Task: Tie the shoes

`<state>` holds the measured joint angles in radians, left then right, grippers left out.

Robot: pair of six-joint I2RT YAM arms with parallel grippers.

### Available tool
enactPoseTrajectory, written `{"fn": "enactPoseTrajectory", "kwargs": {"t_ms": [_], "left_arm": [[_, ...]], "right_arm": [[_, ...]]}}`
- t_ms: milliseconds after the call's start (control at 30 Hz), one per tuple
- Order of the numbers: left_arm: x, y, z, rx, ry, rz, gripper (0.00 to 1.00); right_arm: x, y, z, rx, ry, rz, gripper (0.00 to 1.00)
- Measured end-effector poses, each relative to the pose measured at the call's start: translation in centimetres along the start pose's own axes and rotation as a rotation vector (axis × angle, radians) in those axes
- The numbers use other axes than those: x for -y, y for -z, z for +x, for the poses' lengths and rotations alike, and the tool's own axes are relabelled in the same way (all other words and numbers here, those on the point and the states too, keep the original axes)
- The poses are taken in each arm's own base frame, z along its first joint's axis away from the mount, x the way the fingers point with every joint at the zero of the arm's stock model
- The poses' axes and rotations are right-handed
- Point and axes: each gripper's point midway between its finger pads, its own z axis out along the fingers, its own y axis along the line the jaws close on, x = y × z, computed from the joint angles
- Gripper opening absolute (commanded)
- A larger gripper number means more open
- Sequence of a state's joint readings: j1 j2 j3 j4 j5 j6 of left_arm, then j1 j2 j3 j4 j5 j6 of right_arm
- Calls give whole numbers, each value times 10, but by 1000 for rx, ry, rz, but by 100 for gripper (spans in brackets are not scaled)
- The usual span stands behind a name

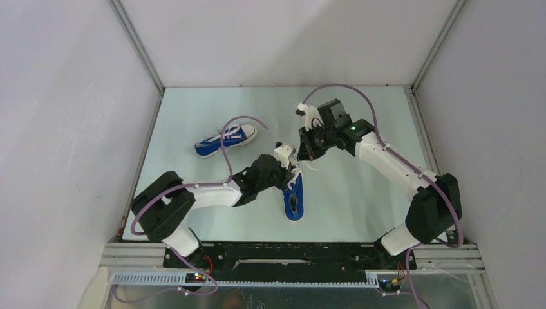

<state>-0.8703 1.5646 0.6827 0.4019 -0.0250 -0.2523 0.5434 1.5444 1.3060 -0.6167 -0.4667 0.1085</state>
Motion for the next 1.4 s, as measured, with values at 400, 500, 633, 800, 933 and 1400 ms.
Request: {"fn": "enactPoseTrajectory", "kwargs": {"t_ms": [400,500,633,800,933,1400], "left_arm": [[-3,2,1,12,1,-13,0],[-2,3,0,21,1,-3,0],[1,5,-1,27,0,18,0],[5,5,0,22,-7,42,0],[8,5,0,18,-13,56,0],[10,6,0,17,-15,74,0]], "right_arm": [[-11,-18,55,-135,-60,25,0],[-7,-20,58,-138,-91,58,0],[3,-23,51,-104,-136,117,0],[16,-22,38,-54,-179,167,0],[20,-25,20,-30,-180,180,0],[16,-30,-9,-34,-165,175,0]]}}
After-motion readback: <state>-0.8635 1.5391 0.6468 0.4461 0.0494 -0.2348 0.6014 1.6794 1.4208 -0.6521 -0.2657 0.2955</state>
